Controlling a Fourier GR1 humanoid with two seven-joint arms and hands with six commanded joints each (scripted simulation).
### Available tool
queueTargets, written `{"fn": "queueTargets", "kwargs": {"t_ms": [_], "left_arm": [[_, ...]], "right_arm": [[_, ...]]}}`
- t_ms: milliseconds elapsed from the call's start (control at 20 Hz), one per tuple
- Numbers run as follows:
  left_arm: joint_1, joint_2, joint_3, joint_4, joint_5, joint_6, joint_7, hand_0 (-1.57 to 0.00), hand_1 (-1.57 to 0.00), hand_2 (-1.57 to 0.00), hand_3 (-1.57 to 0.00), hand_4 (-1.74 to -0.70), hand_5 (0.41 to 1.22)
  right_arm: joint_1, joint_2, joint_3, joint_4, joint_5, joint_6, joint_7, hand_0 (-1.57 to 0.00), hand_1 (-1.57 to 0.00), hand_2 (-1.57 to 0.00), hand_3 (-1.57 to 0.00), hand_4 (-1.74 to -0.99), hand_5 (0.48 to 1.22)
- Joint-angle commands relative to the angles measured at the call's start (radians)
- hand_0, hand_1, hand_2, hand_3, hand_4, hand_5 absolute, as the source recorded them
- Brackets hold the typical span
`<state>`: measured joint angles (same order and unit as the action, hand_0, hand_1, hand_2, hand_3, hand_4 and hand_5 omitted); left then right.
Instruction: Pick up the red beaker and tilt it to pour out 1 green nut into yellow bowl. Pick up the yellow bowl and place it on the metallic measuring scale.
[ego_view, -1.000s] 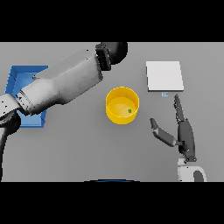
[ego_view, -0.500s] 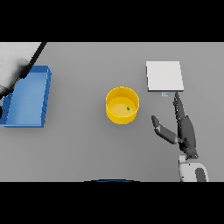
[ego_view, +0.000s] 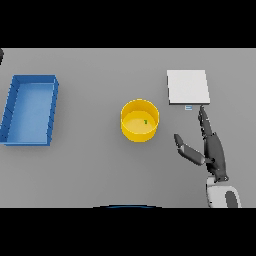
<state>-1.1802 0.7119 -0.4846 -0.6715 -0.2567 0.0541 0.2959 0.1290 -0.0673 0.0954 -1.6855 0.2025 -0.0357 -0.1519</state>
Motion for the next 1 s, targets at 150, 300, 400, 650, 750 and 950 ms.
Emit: {"fn": "queueTargets", "kwargs": {"t_ms": [150,300,400,650,750,950], "left_arm": [[0.235,0.051,0.042,-0.215,0.120,0.152,0.170,-1.57,-1.57,-1.57,-1.46,-1.74,1.221],[0.401,0.087,0.040,-0.381,0.172,0.257,0.274,-1.57,-1.57,-1.57,-1.45,-1.74,1.221],[0.487,0.105,0.038,-0.463,0.202,0.310,0.298,-1.57,-1.57,-1.57,-1.45,-1.74,1.221],[0.617,0.107,0.013,-0.523,0.257,0.402,0.313,-1.57,-1.57,-1.57,-1.49,-1.74,1.221],[0.633,0.105,-0.006,-0.525,0.270,0.427,0.312,-1.57,-1.57,-1.57,-1.52,-1.74,1.199],[0.640,0.113,-0.072,-0.486,0.305,0.457,0.314,-1.57,-1.57,-1.57,-1.55,-1.74,0.967]], "right_arm": [[0.008,-0.014,0.015,-0.007,0.034,-0.002,0.001,0.00,0.00,0.00,0.00,-1.210,0.631],[0.003,-0.015,0.023,-0.013,0.040,0.002,0.011,0.00,0.00,0.00,0.00,-1.206,0.653],[0.012,-0.017,0.022,-0.014,0.041,0.003,0.011,0.00,0.00,0.00,0.00,-1.210,0.660],[-0.002,-0.021,0.012,0.007,0.036,-0.002,0.011,0.00,0.00,0.00,0.00,-1.216,0.664],[0.010,-0.016,0.023,-0.002,0.044,0.000,-0.010,0.00,0.00,0.00,0.00,-1.216,0.667],[0.030,-0.022,0.025,-0.022,0.041,0.005,-0.013,0.00,0.00,0.00,0.00,-1.205,0.664]]}}
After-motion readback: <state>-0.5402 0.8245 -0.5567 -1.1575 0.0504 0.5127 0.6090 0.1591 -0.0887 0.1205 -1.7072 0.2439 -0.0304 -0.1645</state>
